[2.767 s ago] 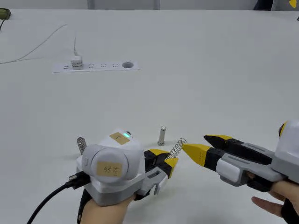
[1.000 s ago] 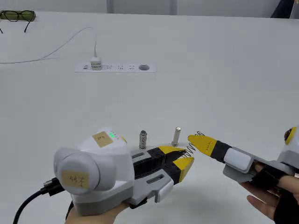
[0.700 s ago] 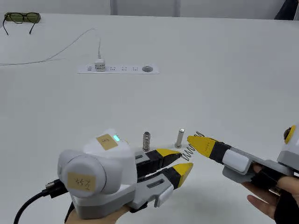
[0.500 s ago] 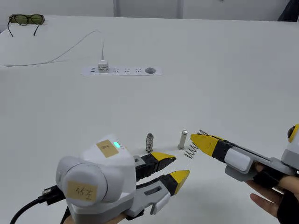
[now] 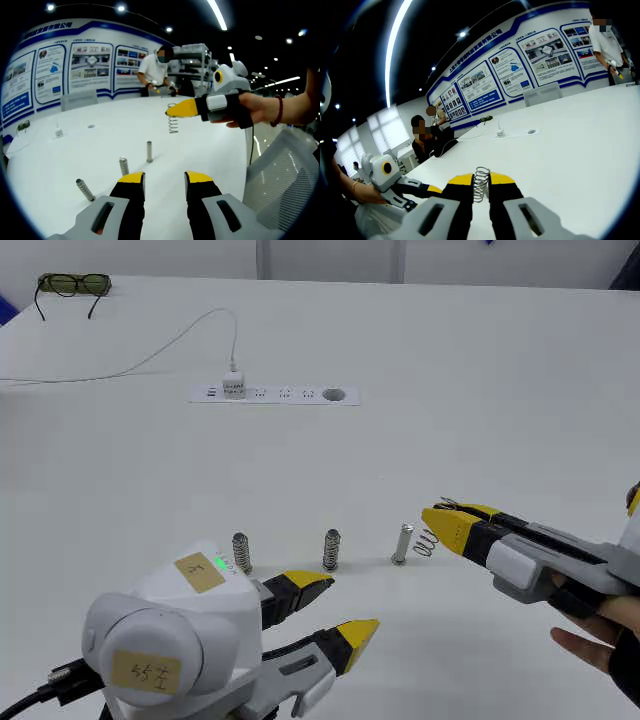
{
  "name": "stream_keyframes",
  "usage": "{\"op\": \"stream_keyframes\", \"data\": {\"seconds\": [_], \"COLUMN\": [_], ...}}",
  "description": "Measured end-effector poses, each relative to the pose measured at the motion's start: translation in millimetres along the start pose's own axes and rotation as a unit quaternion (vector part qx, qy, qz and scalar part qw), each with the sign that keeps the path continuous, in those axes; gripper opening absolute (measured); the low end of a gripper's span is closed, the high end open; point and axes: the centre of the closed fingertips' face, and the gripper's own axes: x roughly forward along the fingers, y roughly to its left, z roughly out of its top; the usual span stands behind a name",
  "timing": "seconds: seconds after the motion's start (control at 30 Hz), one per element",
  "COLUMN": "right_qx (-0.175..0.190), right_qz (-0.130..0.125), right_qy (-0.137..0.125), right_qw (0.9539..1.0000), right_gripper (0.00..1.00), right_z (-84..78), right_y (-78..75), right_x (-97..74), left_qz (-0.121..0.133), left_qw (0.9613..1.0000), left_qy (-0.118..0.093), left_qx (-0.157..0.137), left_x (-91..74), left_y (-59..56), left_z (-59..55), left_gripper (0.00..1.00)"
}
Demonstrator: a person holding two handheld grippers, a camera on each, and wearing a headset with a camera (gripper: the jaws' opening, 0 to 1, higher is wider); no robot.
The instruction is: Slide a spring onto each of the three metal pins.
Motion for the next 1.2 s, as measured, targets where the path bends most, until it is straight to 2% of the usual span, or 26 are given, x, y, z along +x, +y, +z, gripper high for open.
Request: {"op": "stream_keyframes", "data": {"seconds": [0.17, 0.43, 0.77, 1.1, 1.2], "right_qx": [-0.032, -0.088, -0.112, -0.122, -0.128], "right_qz": [-0.006, -0.024, -0.032, -0.041, -0.044], "right_qy": [0.008, 0.022, 0.02, 0.026, 0.029], "right_qw": [0.9994, 0.9956, 0.9929, 0.9914, 0.9904], "right_gripper": [0.12, 0.12, 0.12, 0.12, 0.12], "right_z": [1.2, 1.1, 4.4, 0.9, -1.5], "right_y": [-5.1, -16.0, -26.4, -36.4, -37.7], "right_x": [4.0, 10.2, 20.2, 33.0, 35.7], "left_qz": [0.017, 0.035, 0.063, 0.093, 0.099], "left_qw": [0.9997, 0.9991, 0.9978, 0.9953, 0.9947], "left_qy": [0.011, 0.016, 0.02, 0.024, 0.025], "left_qx": [0.014, 0.014, 0.006, -0.006, -0.01], "left_x": [-5.8, -15.4, -23.0, -29.2, -31.2], "left_y": [8.0, 16.6, 28.6, 43.3, 46.8], "left_z": [-4.4, -6.8, -8.5, -12.3, -13.3], "left_gripper": [0.36, 0.41, 0.52, 0.65, 0.66]}}
